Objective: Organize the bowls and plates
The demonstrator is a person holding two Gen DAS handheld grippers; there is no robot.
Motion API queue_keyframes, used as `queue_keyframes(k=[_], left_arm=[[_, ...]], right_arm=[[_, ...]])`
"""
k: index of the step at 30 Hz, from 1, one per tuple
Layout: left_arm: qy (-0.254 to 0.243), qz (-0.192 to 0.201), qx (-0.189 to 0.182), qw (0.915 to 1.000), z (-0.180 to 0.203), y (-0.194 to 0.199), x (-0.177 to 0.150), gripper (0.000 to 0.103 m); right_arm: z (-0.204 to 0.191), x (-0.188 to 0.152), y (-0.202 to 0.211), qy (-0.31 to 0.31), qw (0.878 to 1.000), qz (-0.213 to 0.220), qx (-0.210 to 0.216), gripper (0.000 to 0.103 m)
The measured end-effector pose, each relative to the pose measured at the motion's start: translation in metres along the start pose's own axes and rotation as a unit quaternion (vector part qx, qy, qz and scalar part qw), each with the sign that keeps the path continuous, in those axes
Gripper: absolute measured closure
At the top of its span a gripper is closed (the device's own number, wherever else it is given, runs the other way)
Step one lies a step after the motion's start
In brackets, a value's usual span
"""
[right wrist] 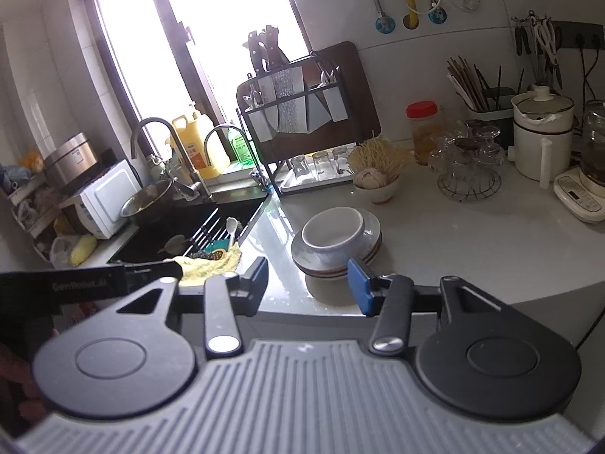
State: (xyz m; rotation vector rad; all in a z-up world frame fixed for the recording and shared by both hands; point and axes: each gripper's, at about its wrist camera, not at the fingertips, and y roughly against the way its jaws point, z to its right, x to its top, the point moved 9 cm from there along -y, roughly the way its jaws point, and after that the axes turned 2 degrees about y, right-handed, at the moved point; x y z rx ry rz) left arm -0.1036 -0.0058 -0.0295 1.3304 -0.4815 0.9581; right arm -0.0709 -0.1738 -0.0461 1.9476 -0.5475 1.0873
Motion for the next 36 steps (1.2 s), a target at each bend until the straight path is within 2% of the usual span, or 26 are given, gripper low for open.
queue_keyframes(k=[2, 7, 8, 9, 10, 13, 21, 23, 24, 29, 36], left_arm=[[0.000, 0.000, 0.003, 1.0000, 0.000, 0.004, -0.003, 0.041], [0.006, 0.002, 0.007, 1.0000, 0.000, 0.014, -0.011, 0.018], [-0.001, 0.004, 0.011, 0.9999, 0.000, 0.015, -0.011, 0.016], [-0.007, 0.006, 0.019, 0.9998, 0.000, 0.016, -0.012, 0.014], [-0.012, 0.008, 0.024, 0.9996, -0.001, 0.016, -0.013, 0.014], [-0.033, 0.016, 0.039, 0.9985, 0.002, 0.016, -0.015, 0.011], [-0.035, 0.015, 0.031, 0.9988, 0.012, 0.011, -0.019, 0.004], [-0.035, 0.010, 0.033, 0.9988, 0.013, 0.010, -0.021, 0.004], [-0.035, 0.010, 0.032, 0.9988, 0.013, 0.010, -0.020, 0.004], [-0.039, 0.012, 0.041, 0.9983, 0.012, 0.006, -0.019, 0.003], [-0.038, -0.002, 0.036, 0.9986, 0.013, 0.004, -0.021, 0.003]], right_arm=[[0.000, -0.002, 0.003, 0.006, 1.000, 0.002, -0.005, 0.053], [0.006, -0.002, 0.006, 0.004, 1.000, 0.000, -0.018, 0.050], [0.007, -0.001, 0.008, 0.006, 1.000, 0.002, -0.021, 0.048], [0.007, 0.000, 0.010, 0.008, 1.000, 0.005, -0.021, 0.042], [0.007, 0.000, 0.011, 0.009, 1.000, 0.009, -0.021, 0.033], [0.009, 0.002, 0.014, 0.017, 0.999, 0.015, -0.023, 0.019], [0.018, 0.001, 0.018, 0.022, 0.999, 0.016, -0.031, 0.015], [0.021, 0.000, 0.018, 0.019, 0.999, 0.017, -0.032, 0.003], [0.022, -0.001, 0.019, 0.016, 0.999, 0.021, -0.032, 0.000], [0.029, -0.004, 0.022, 0.009, 0.999, 0.026, -0.046, 0.000], [0.033, -0.008, 0.024, 0.013, 0.998, 0.021, -0.051, 0.000]])
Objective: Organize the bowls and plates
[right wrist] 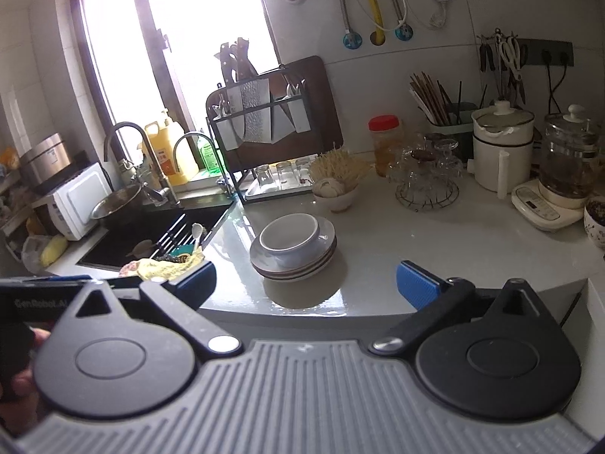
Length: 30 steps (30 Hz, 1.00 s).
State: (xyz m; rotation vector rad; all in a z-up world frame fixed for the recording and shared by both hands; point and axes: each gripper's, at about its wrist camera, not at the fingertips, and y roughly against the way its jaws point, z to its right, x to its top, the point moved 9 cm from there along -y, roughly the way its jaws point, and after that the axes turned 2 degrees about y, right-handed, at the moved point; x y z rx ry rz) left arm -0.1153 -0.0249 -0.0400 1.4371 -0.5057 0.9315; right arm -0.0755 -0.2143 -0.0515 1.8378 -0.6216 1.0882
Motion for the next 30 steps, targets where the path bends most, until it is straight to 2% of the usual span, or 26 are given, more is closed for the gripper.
queue_keyframes(k=[7, 19, 30], left_arm=[[0.002, -0.012, 0.001, 0.9999, -0.002, -0.001, -0.004, 0.003], [0.009, -0.035, -0.010, 0.9993, -0.010, -0.011, -0.022, 0.003], [0.017, -0.035, -0.016, 0.9991, -0.020, -0.021, -0.030, 0.003]], right_arm=[[-0.003, 0.004, 0.005, 0.001, 1.000, 0.013, 0.003, 0.000], [-0.008, -0.012, 0.001, 0.015, 1.000, 0.004, -0.013, 0.000], [-0.011, -0.023, 0.002, 0.016, 1.000, 0.000, -0.020, 0.000]])
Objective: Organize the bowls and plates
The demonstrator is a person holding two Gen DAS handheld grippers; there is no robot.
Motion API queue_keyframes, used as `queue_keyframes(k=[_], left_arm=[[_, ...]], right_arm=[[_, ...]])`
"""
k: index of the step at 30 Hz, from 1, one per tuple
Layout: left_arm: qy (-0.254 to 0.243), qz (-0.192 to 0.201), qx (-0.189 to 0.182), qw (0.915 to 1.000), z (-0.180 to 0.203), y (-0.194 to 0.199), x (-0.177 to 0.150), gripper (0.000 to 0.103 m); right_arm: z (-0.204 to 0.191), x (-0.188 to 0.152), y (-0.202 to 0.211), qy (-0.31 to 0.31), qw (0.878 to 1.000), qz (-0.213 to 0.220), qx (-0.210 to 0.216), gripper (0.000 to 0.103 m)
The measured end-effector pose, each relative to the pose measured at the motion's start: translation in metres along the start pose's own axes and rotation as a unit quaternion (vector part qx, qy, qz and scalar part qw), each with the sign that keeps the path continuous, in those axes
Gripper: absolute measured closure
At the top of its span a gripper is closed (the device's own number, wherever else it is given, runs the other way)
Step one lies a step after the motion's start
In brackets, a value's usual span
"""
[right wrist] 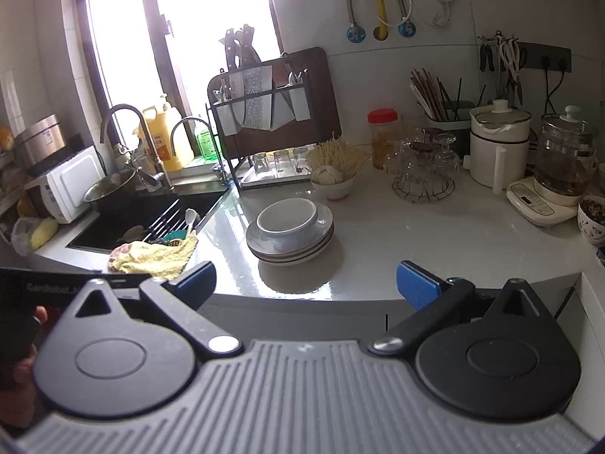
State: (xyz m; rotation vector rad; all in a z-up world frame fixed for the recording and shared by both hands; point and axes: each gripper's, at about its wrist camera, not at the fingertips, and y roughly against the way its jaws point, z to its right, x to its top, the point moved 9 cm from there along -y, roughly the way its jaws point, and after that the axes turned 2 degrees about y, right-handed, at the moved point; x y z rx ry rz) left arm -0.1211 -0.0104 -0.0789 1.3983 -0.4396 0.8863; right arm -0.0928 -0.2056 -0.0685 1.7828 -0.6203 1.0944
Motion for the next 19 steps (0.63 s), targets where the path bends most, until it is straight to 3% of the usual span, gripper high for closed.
queue_keyframes(k=[19], left_arm=[[0.012, -0.007, -0.003, 0.9999, 0.002, -0.012, 0.003, 0.003]], right_arm=[[0.011, 0.002, -0.009, -0.013, 1.000, -0.004, -0.016, 0.000]])
